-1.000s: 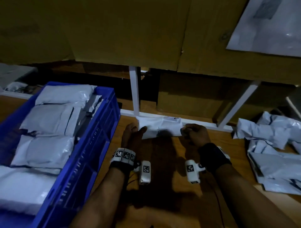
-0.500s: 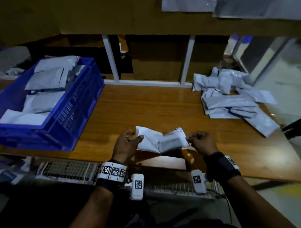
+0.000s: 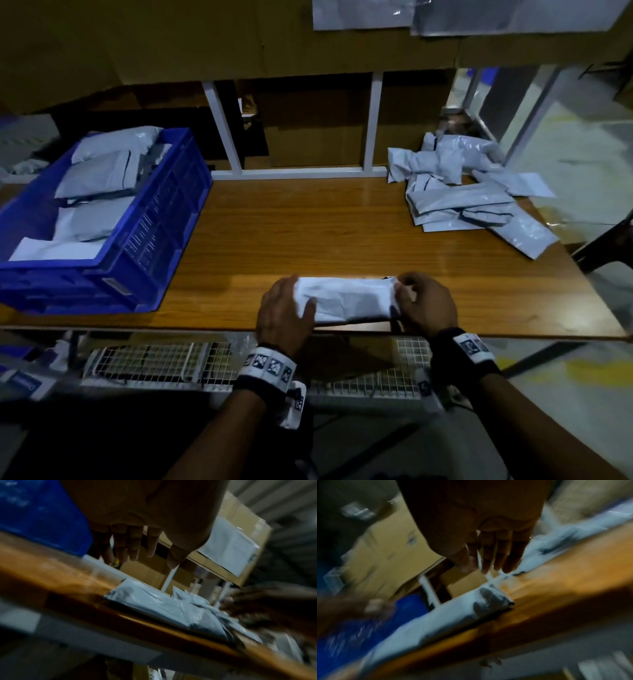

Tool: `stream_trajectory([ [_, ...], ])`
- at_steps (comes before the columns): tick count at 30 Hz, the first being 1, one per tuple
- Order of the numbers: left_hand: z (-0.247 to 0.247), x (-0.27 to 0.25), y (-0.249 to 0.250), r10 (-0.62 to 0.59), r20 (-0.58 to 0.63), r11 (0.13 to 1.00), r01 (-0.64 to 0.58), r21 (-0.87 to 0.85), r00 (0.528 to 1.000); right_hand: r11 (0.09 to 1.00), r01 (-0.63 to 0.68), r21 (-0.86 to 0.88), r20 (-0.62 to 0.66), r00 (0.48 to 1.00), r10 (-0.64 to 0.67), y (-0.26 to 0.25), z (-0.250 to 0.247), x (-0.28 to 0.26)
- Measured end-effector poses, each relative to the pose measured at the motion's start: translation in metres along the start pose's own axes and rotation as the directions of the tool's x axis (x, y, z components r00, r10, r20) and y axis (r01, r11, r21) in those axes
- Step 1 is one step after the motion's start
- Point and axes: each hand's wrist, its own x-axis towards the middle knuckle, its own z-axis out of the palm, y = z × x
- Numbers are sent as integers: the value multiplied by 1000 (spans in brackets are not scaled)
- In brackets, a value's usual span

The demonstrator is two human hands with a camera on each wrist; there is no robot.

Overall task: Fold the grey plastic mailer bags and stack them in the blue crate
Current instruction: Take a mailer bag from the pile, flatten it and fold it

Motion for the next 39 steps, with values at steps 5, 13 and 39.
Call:
stream_trajectory([
  [5, 24, 24, 37, 293, 250, 903, -353, 245, 923, 868, 436, -235, 219, 894, -390, -28, 53, 12],
  [13, 65, 32, 18, 197, 548, 776, -471, 419, 813, 741, 513, -434, 406, 845, -348, -9, 92, 17],
  [39, 39, 57, 12, 120, 563, 920, -305, 246, 818, 836, 457, -303, 593, 777, -210, -16, 63, 45],
])
